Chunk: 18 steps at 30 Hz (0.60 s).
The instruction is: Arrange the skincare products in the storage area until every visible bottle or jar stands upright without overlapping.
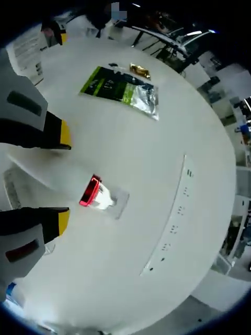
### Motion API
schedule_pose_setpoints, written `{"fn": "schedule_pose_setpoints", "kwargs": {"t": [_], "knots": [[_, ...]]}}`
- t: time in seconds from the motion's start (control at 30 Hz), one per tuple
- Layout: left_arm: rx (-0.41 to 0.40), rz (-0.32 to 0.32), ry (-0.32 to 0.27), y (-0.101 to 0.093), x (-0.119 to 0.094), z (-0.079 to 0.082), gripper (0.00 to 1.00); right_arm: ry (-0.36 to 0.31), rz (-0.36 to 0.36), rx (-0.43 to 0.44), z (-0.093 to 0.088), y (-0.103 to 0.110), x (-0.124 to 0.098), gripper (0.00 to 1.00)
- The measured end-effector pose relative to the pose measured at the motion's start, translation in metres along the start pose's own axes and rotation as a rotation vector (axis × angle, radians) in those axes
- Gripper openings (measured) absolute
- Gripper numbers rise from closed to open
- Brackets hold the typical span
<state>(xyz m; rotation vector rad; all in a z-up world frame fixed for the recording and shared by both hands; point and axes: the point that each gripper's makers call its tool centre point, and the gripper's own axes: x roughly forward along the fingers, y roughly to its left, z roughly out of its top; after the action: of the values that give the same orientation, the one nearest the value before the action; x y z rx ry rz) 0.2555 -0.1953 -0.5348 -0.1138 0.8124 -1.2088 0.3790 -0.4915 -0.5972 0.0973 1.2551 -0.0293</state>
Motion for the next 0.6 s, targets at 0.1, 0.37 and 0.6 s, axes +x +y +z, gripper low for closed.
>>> {"fn": "schedule_pose_setpoints", "kwargs": {"t": [0.1,0.37,0.6], "knots": [[0.001,-0.006,0.002,0.000,0.001,0.000,0.88,0.017,-0.023,-0.013,0.002,-0.004,0.006,0.44],[-0.004,-0.006,0.005,0.002,0.001,-0.001,0.87,0.045,-0.013,0.018,0.003,-0.002,0.014,0.36],[-0.006,-0.002,0.009,0.006,0.000,-0.003,0.86,0.056,-0.008,0.031,0.002,-0.008,0.017,0.32]]}}
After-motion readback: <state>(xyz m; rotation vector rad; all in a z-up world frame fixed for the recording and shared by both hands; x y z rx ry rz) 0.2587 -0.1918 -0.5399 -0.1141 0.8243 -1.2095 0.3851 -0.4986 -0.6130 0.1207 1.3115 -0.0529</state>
